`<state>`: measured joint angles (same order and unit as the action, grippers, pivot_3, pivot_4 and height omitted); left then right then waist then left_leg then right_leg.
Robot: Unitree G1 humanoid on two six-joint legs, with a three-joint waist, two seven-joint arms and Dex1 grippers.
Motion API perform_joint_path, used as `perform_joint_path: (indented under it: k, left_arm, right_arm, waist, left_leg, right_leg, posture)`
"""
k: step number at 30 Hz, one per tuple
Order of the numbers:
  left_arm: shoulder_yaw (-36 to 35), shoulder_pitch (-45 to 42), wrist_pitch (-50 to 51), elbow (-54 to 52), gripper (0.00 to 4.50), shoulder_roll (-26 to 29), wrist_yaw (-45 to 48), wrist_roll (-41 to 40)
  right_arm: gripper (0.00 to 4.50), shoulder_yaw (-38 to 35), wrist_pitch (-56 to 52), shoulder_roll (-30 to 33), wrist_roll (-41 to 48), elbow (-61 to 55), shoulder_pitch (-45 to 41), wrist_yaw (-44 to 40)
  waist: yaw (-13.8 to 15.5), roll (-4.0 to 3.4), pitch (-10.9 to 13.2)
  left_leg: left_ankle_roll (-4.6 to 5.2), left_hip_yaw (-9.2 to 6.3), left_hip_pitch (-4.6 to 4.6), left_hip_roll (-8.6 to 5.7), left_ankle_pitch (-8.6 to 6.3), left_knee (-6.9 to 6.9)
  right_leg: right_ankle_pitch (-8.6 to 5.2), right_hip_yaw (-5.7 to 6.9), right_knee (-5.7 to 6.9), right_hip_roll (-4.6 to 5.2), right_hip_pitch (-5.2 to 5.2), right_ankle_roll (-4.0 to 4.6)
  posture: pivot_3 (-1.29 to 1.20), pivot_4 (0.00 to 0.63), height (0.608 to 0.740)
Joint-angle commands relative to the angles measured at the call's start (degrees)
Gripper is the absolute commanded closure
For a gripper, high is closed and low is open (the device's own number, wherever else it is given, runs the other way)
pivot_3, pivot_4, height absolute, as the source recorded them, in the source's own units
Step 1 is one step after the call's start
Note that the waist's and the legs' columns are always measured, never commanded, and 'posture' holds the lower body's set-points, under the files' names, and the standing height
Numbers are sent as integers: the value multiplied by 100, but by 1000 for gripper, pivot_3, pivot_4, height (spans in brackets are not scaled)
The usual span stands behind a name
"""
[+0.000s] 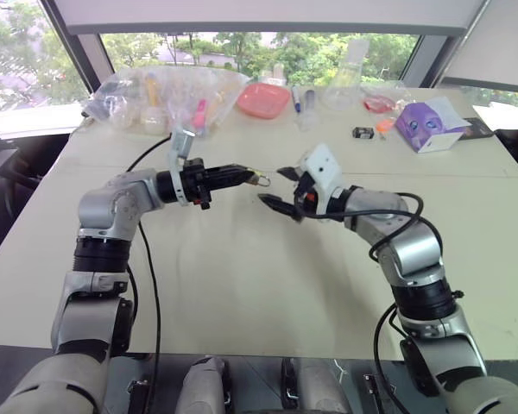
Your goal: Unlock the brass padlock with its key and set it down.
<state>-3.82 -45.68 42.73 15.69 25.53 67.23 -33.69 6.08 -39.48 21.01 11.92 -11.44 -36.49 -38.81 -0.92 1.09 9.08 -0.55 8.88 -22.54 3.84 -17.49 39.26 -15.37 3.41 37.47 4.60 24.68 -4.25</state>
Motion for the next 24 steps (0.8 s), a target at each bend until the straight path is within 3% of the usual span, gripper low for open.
perform_joint_path:
  k: [1,11,24]
  left_arm:
    - [-56,-85,-161,-87,4500,27,1,-45]
    - [-87,-138,-217,33,4500,82,2,-77]
    - [-84,-30,73,-444,4500,72,-44,-346]
  right_arm:
    - [912,-404,141,21,461,-406,-189,-102]
    - [912,-547,112,112,963,-571,-88,-143]
    - [912,-46,901,259,227,465,-198,-47]
  waist:
    - [1,1,0]
    - [3,1,0]
    - [-3,1,0]
  left_leg:
    - [0,-2,0,0,0,-1]
    - [0,-1,0,0,0,-1]
    - [0,0,0,0,0,-2]
  right_leg:
    - [0,0,-1,0,0,0]
    - [0,0,-1,0,0,0]
    - [0,0,-2,0,0,0]
  posture:
    - [0,150,740]
    - [0,150,740]
    - [0,150,740]
